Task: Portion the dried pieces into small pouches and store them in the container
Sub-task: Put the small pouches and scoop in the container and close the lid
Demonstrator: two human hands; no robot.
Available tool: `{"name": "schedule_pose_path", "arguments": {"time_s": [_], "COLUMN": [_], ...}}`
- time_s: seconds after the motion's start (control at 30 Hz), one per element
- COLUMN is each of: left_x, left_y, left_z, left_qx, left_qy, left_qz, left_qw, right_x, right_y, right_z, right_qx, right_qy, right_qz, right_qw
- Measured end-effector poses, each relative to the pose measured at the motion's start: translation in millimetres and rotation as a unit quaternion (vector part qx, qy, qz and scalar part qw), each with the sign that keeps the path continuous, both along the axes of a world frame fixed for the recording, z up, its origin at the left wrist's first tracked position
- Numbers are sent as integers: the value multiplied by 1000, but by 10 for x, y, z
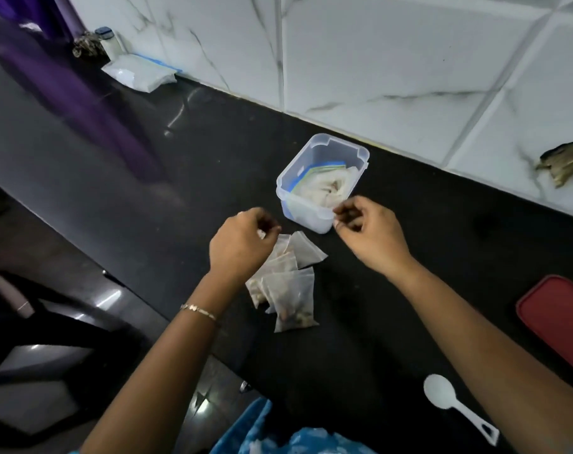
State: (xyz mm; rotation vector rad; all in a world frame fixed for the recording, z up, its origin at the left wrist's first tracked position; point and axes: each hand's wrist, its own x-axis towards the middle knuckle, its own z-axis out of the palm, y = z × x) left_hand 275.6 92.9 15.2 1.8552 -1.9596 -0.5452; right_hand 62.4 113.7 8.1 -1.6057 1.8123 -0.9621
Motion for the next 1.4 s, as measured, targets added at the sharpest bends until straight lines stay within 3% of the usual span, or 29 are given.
{"name": "schedule_pose_path", "arguments": {"time_s": [0.13, 0.27, 0.5, 0.6, 0.73, 0.83, 0.93, 1.1, 1.2, 1.4], "left_x": [250, 343, 353, 358, 351, 334, 258, -40, -334, -833], "left_y": [290, 376, 427, 436, 417, 387, 249, -298, -677, -1183], "left_z": [-315, -502, -555, -554, -486, -375, -218, 191, 402, 518], "left_qx": [41, 56, 68, 79, 93, 131, 98, -3, -40, 6], "left_qy": [24, 51, 51, 65, 190, 338, 402, 372, 308, 132], "left_qz": [40, 7, 2, -5, -25, -39, -10, -1, -18, -53], "left_qw": [998, 997, 996, 995, 977, 931, 910, 928, 951, 990], "right_x": [163, 323, 455, 455, 394, 297, 126, -206, -311, -397], "right_y": [311, 481, 597, 634, 643, 575, 378, -196, -557, -1137], "right_z": [-323, -465, -595, -565, -430, -228, -40, 240, 443, 474], "right_qx": [105, 172, 157, 162, 127, 59, -10, -82, -80, -11], "right_qy": [-92, -150, -117, -145, -180, -182, -191, -158, -115, 3], "right_qz": [2, 25, 35, 42, 7, -18, -45, -110, -114, -94], "right_qw": [990, 973, 980, 975, 975, 981, 980, 978, 983, 995]}}
